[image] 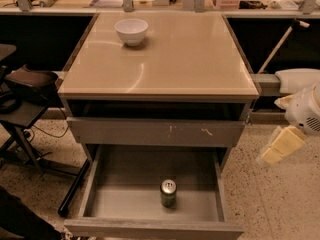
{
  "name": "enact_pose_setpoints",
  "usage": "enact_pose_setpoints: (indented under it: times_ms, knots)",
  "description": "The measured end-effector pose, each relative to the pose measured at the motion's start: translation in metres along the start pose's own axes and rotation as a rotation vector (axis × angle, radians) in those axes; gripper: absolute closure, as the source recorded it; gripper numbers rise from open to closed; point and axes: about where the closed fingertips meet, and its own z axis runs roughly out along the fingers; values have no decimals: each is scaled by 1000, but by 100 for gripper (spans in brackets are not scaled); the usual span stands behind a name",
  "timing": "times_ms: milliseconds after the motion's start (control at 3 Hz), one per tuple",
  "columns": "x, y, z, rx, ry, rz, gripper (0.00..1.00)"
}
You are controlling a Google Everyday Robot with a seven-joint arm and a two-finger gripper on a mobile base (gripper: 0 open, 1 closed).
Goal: Pick green can from middle drawer and place on counter
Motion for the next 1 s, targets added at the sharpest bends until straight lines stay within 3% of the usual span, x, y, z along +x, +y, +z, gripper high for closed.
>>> enact_pose_setpoints:
  times_ms: [333,667,1000]
  knots:
    - [0,0,0,0,0,0,0]
    - [-2,13,11,-43,-85,33,0]
    - [-2,55,68,-156,-260,167,0]
